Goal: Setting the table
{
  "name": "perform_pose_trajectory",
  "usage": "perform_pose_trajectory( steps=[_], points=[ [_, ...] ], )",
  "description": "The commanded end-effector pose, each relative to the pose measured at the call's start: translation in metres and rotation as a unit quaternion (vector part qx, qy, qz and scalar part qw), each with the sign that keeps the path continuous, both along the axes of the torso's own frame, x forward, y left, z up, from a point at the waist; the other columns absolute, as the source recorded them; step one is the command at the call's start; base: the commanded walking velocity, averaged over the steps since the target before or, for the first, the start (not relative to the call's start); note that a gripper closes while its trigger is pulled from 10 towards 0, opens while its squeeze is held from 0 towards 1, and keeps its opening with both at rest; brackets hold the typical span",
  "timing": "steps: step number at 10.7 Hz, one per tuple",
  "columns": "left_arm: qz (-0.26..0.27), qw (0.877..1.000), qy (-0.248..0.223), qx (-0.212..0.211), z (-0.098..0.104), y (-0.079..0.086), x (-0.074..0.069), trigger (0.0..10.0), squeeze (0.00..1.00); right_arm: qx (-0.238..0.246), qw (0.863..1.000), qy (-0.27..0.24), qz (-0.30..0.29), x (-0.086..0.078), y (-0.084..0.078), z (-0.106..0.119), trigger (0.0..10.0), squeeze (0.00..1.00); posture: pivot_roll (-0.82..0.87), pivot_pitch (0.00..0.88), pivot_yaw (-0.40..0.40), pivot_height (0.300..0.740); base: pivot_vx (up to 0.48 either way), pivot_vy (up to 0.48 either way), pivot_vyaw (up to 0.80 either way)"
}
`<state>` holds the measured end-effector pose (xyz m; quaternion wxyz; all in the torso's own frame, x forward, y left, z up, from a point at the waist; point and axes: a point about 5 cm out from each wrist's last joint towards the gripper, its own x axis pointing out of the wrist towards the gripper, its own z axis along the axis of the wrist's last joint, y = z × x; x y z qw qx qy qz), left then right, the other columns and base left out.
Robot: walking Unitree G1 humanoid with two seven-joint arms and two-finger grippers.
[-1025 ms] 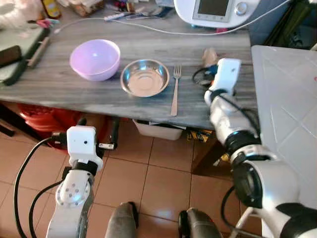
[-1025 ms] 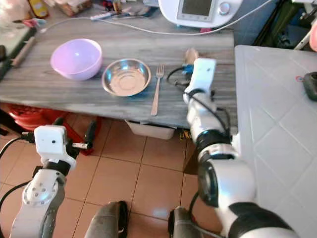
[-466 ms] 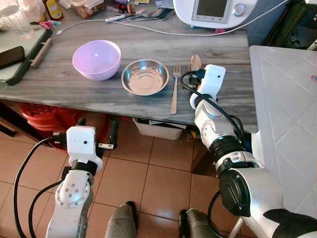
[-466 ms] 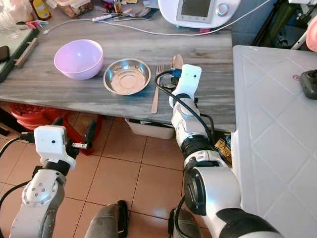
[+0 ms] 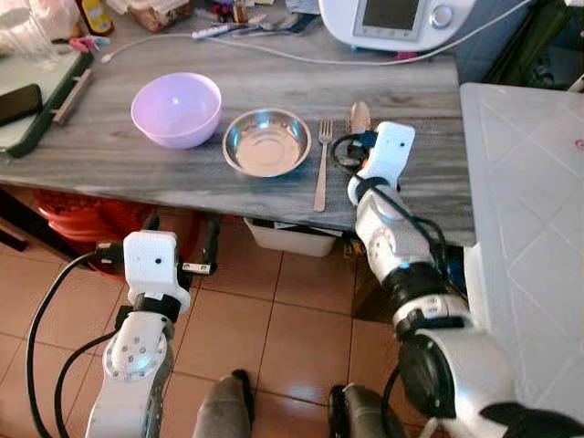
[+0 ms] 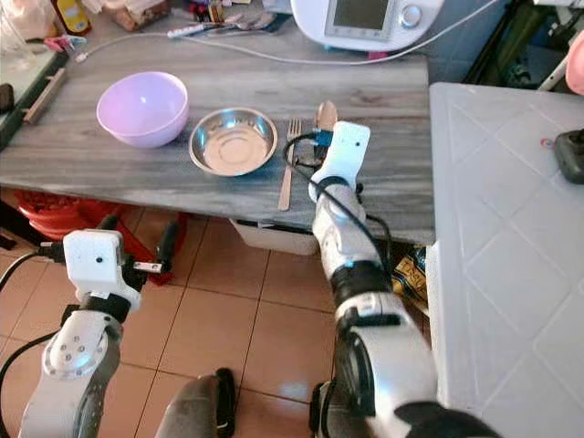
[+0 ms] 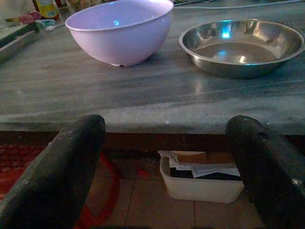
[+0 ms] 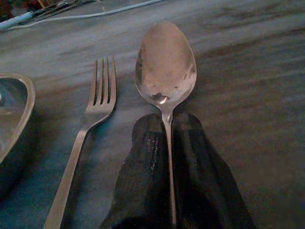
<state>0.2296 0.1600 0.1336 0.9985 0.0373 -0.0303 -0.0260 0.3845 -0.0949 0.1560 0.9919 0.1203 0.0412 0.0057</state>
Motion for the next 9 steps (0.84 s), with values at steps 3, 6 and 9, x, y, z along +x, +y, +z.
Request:
perform_pose_trajectory(
  steps=[3,6,9],
  points=[
    [0.006,1.0,0.009,0.003,-0.004,0.002,-0.001,10.0,0.0,0.002,0.994,0.11,0.011,-0.025,0.006,-0.051,10.0,0.0,0.11,0.219,0.061,0.74,0.0,0.0,0.0],
    [0.004,1.0,0.009,0.004,-0.004,0.002,-0.001,10.0,0.0,-0.002,0.993,0.122,0.005,-0.034,0.001,-0.054,10.0,0.0,0.11,0.218,0.06,0.74,0.0,0.0,0.0],
    [0.004,1.0,0.008,0.004,-0.004,0.002,0.0,10.0,0.0,-0.013,0.995,0.101,0.004,-0.031,-0.005,-0.044,10.0,1.0,0.11,0.214,0.06,0.74,0.0,0.0,0.0]
  ],
)
